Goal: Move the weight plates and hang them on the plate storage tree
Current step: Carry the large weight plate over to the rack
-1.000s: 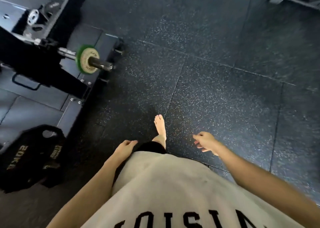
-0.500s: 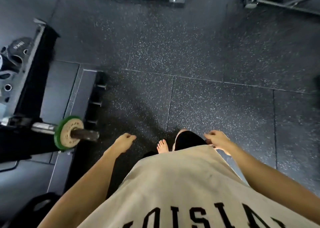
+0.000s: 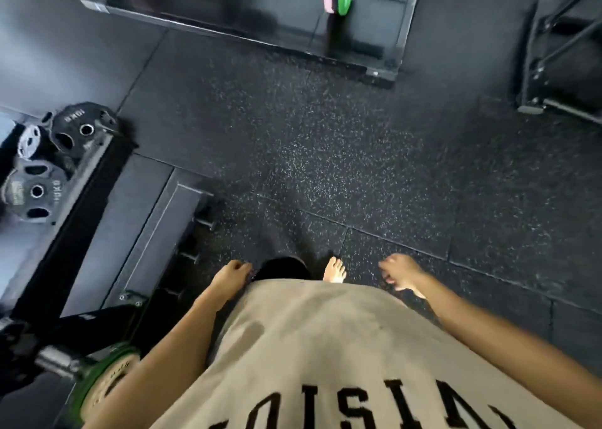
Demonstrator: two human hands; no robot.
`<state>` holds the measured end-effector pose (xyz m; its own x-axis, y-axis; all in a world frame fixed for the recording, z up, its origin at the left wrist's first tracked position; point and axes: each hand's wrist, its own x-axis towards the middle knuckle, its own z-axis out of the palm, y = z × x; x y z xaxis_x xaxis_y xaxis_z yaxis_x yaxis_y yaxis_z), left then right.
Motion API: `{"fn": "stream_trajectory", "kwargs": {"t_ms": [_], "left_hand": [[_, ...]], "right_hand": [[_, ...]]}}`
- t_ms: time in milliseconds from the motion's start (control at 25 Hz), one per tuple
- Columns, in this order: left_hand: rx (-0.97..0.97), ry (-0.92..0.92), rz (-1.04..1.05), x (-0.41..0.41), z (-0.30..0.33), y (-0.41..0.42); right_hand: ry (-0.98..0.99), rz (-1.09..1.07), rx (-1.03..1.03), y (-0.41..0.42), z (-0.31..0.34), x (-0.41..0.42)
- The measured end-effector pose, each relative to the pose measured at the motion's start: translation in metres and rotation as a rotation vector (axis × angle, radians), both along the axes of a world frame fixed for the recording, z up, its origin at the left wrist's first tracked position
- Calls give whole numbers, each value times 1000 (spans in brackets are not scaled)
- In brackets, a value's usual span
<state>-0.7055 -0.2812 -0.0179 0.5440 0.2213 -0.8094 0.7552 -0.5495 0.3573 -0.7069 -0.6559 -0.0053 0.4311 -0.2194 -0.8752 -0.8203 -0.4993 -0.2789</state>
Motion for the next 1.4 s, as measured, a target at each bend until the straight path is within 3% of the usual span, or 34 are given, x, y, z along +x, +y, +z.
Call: {"fn": "stream_trajectory", "kwargs": {"t_ms": [200,440,600,920,1120,1400], "left_hand": [[-16,68,234,99,-22,24],[-80,98,220,253,-21,65],[-63,21,328,358,-4,126],[-163,19,727,509,2,252],[-113,33,897,580,15,325],[76,-45,1224,618,27,449]], "right_hand": [[-27,162,-10,20,6,182],[-10,366,-47,91,-9,374],[-89,484,-55,169,1,503],[-88,857,21,371,-8,736],[-66,1105,40,519,-9,864],[-28,1373,114,718,5,946]]}}
